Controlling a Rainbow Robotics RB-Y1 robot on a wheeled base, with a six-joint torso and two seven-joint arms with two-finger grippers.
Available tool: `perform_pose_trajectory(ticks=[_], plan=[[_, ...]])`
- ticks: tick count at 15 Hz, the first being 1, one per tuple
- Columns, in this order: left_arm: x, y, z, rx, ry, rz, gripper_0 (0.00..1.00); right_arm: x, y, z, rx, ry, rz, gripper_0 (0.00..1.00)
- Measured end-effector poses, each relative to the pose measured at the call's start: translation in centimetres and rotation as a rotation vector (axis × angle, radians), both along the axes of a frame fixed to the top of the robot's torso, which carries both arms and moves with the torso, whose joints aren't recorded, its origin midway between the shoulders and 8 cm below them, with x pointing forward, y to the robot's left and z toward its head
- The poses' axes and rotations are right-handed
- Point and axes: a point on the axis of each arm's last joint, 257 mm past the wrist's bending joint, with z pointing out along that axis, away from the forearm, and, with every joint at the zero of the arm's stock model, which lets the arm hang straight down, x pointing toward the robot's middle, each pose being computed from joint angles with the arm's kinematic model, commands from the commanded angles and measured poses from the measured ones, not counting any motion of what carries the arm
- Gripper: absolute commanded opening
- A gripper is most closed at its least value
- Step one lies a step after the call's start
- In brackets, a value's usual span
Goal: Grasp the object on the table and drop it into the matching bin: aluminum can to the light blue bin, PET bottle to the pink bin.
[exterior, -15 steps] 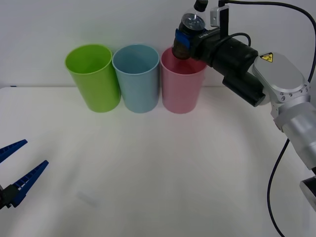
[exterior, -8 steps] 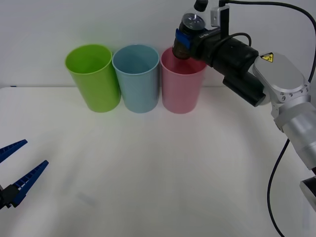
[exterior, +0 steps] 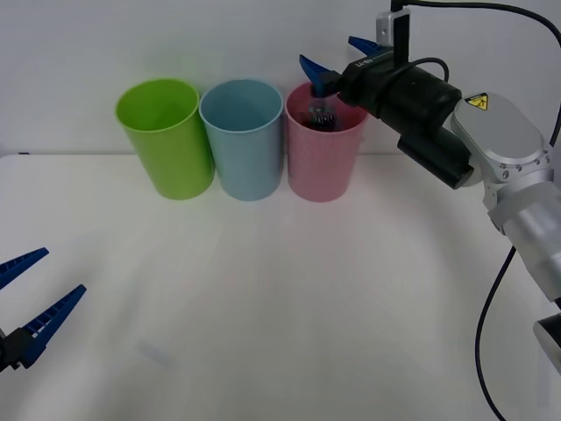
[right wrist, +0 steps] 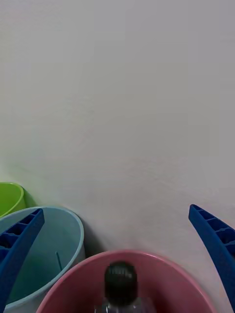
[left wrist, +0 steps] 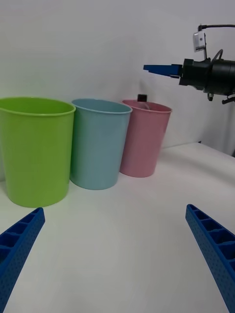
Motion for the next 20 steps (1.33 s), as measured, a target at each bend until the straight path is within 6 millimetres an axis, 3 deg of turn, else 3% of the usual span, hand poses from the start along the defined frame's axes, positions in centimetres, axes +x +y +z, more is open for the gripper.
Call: perform_pose_trajectory(ticks=[8, 20], plan=[[0.0, 0.0, 0.0, 0.0, 0.0, 0.0, 1.0, -2.0, -1.8, -0.6, -0.013, -0.015, 0.018, 1.0], [0.0, 0.0, 0.0, 0.0, 0.0, 0.0, 1.0, -10.4, -6.2, -4.3, -0.067, -0.018, 0.078, 1.0]])
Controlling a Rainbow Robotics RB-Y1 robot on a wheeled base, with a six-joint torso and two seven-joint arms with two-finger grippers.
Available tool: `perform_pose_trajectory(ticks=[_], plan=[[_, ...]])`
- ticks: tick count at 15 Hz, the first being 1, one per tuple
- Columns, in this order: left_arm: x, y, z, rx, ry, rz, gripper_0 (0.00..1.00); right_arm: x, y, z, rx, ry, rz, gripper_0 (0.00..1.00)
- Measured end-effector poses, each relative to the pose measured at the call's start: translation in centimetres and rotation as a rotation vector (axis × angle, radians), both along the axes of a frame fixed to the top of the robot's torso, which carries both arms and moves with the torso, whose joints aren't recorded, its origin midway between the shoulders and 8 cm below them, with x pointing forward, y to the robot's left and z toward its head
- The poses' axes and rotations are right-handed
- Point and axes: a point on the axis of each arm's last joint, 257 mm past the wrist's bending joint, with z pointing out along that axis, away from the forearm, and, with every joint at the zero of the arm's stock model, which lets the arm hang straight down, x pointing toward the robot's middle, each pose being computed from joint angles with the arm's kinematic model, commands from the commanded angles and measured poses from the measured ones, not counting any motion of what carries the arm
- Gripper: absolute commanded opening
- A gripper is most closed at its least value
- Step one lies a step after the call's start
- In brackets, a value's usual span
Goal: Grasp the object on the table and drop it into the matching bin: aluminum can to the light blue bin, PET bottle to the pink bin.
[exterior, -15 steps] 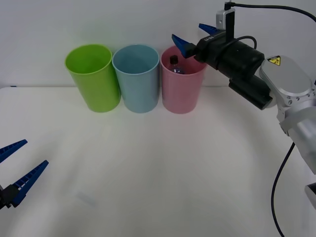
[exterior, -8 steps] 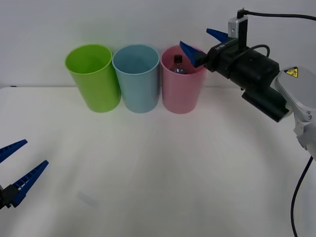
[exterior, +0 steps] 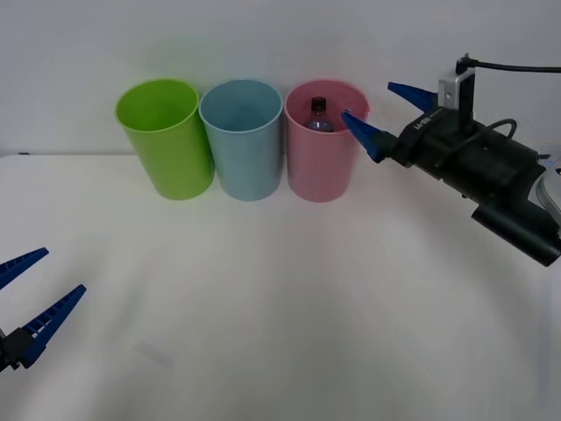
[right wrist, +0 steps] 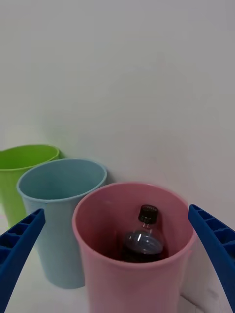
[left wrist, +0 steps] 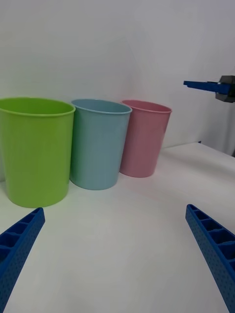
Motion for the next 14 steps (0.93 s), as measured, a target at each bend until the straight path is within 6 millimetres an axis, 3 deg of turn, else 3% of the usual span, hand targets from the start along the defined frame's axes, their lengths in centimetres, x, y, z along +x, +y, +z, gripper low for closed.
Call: perform_pose_trajectory(ticks=[14], plan=[[0.0, 0.0, 0.0, 0.0, 0.0, 0.0, 1.0, -15.2, -4.8, -7.9, -0.084, 0.086, 0.013, 1.0]])
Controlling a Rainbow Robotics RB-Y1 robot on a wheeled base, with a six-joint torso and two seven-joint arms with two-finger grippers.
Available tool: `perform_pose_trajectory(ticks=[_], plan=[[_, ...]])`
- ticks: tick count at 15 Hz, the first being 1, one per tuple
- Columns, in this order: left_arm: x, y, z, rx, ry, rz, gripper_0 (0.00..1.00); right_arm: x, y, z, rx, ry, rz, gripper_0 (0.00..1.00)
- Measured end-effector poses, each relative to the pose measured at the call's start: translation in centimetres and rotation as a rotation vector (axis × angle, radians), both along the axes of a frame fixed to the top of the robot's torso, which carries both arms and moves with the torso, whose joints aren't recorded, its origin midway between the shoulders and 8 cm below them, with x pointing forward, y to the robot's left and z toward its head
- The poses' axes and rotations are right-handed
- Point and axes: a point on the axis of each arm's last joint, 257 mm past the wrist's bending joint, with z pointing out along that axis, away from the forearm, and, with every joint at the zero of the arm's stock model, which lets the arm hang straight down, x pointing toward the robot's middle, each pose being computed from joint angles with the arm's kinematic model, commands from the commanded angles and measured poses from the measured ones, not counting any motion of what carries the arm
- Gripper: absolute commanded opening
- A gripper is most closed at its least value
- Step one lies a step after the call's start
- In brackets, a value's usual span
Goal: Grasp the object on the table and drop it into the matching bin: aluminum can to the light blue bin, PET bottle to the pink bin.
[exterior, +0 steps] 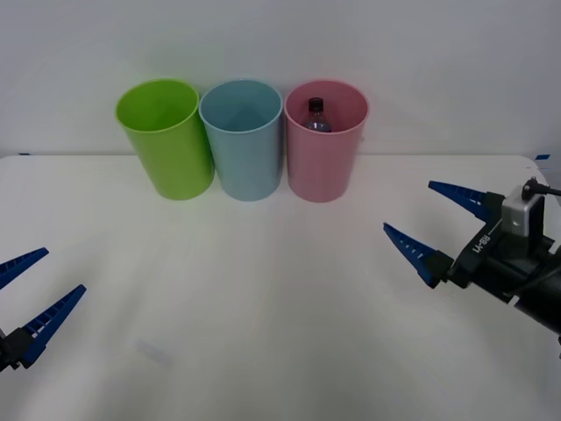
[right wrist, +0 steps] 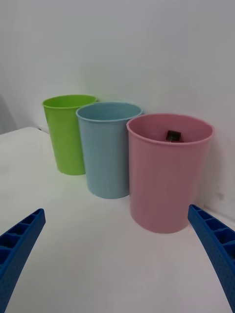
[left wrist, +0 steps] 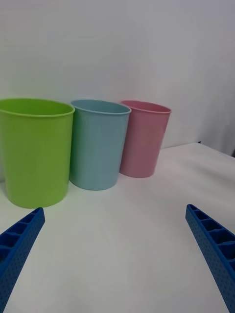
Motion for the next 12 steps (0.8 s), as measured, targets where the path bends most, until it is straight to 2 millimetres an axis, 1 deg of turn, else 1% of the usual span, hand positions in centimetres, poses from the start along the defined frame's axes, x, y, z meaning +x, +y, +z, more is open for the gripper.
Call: perform_pose_trajectory(ticks=[3, 5, 12], plan=[[0.0, 0.0, 0.0, 0.0, 0.0, 0.0, 1.0, -2.7, -1.7, -1.9, -0.064, -0.013, -0.022, 1.0], [0.0, 0.0, 0.0, 0.0, 0.0, 0.0, 1.0, -4.2, -2.7, -2.9, -0.099, -0.018, -0.022, 1.0], [0.0, 0.0, 0.0, 0.0, 0.0, 0.0, 1.0, -9.0, -5.1, -5.5, -0.138, 0.04, 0.008, 1.0]])
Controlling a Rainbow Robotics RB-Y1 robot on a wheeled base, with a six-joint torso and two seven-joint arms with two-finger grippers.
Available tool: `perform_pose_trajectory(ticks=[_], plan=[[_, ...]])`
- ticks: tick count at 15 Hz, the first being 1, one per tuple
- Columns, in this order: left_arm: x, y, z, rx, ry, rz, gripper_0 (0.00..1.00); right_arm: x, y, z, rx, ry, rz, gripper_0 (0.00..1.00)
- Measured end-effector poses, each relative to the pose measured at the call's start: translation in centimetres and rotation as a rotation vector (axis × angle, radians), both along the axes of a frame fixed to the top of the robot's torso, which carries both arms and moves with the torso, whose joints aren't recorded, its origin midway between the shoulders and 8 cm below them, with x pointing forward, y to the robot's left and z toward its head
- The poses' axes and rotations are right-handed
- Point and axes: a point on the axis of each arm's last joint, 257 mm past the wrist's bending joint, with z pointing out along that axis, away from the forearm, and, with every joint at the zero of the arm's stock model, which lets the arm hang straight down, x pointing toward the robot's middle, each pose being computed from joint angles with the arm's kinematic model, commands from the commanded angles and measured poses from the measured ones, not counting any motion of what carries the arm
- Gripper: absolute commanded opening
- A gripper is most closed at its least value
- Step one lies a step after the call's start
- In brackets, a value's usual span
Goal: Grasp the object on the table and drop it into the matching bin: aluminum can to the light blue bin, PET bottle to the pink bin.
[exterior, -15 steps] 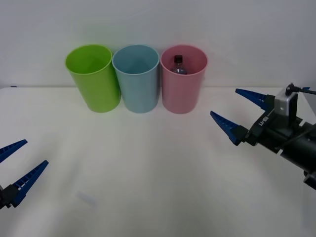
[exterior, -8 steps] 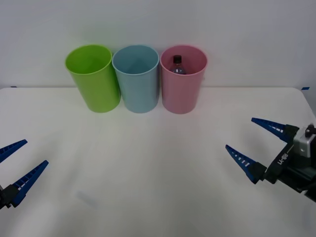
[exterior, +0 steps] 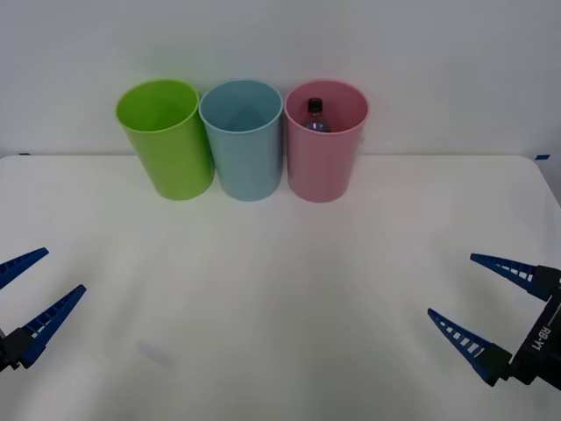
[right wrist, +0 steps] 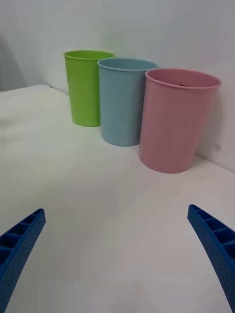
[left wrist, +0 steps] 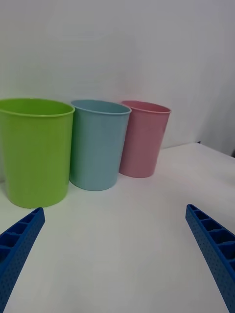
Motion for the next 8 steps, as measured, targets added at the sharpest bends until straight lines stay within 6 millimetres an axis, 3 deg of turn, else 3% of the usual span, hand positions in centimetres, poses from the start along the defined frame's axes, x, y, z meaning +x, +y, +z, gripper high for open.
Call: perform_pose_trajectory(ticks=[3, 8], plan=[[0.0, 0.0, 0.0, 0.0, 0.0, 0.0, 1.0, -1.4, -1.5, -0.6, -0.025, 0.017, 0.006, 1.0], [0.0, 0.0, 0.0, 0.0, 0.0, 0.0, 1.0, -1.8, -4.5, -2.0, -0.023, 0.043, -0.019, 1.0]])
